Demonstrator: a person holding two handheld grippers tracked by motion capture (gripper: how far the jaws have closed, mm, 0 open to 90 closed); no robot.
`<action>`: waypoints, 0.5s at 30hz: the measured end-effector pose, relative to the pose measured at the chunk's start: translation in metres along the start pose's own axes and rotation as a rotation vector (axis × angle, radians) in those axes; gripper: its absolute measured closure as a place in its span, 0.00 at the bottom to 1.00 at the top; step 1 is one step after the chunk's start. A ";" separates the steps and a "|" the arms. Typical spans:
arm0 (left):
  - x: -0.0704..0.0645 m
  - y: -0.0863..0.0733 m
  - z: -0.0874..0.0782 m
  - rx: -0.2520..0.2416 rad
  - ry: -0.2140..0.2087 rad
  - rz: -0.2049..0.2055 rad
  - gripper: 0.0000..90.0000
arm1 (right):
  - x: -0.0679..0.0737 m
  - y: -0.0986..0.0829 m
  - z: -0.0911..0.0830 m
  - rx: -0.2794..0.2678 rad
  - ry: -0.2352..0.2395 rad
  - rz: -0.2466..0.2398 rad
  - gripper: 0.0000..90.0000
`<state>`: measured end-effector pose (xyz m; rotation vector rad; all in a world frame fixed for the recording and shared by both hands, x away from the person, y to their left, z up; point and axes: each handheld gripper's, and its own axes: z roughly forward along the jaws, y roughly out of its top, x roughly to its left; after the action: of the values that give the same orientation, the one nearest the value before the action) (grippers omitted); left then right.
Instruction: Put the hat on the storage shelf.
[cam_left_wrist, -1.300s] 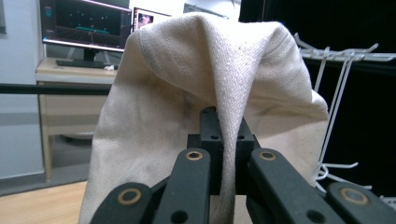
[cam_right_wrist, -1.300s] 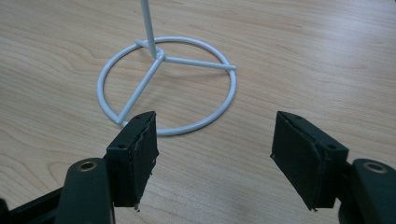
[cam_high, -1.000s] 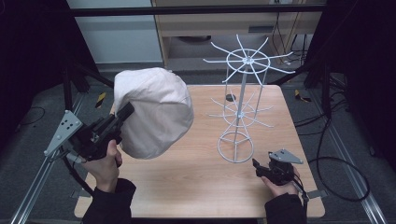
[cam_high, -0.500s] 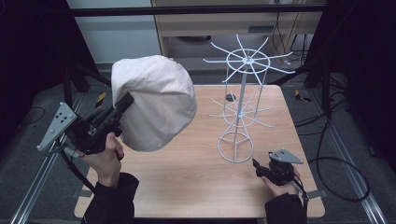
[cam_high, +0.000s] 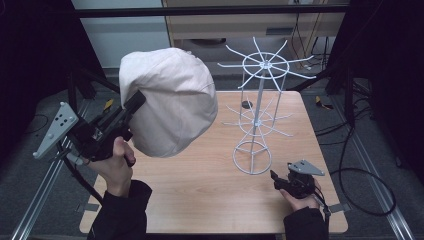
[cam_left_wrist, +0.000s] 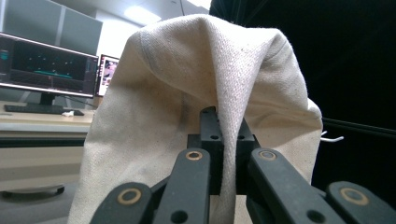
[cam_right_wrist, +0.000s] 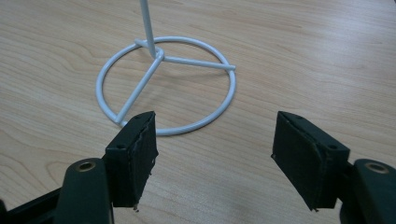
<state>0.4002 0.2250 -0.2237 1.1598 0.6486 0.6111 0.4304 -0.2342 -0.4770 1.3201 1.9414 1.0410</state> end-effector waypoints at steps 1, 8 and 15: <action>-0.001 0.001 0.001 -0.001 -0.003 0.000 0.98 | 0.000 0.000 0.000 0.000 -0.001 0.000 0.34; -0.007 0.004 0.008 -0.015 -0.028 -0.004 0.98 | 0.000 0.000 0.000 0.002 0.001 0.003 0.34; -0.016 0.007 0.015 -0.031 -0.058 -0.004 0.98 | 0.000 0.000 0.000 0.002 0.003 0.003 0.34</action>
<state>0.3995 0.2059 -0.2103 1.1433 0.5899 0.5796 0.4305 -0.2341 -0.4771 1.3230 1.9437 1.0432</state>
